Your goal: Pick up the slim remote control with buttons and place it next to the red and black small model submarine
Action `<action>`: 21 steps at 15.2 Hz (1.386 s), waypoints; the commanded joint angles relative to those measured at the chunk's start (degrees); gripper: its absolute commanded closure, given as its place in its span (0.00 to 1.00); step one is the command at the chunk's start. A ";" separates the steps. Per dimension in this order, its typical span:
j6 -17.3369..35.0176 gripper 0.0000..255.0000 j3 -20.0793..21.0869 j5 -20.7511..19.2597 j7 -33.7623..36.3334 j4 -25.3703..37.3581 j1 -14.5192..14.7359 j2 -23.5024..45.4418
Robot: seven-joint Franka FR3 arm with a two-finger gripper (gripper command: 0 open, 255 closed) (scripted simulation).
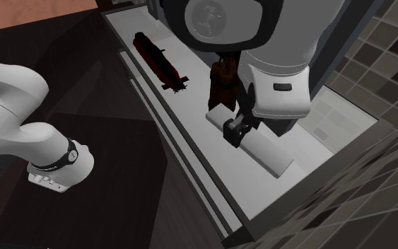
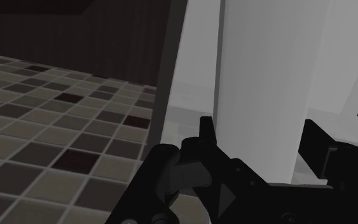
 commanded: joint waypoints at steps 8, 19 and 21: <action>-3.64 1.00 0.75 0.66 1.36 -0.75 0.75 -4.46; -2.30 1.00 6.18 5.18 9.87 -18.81 6.05 -21.82; -2.53 1.00 7.40 6.31 11.63 -21.22 7.23 -24.63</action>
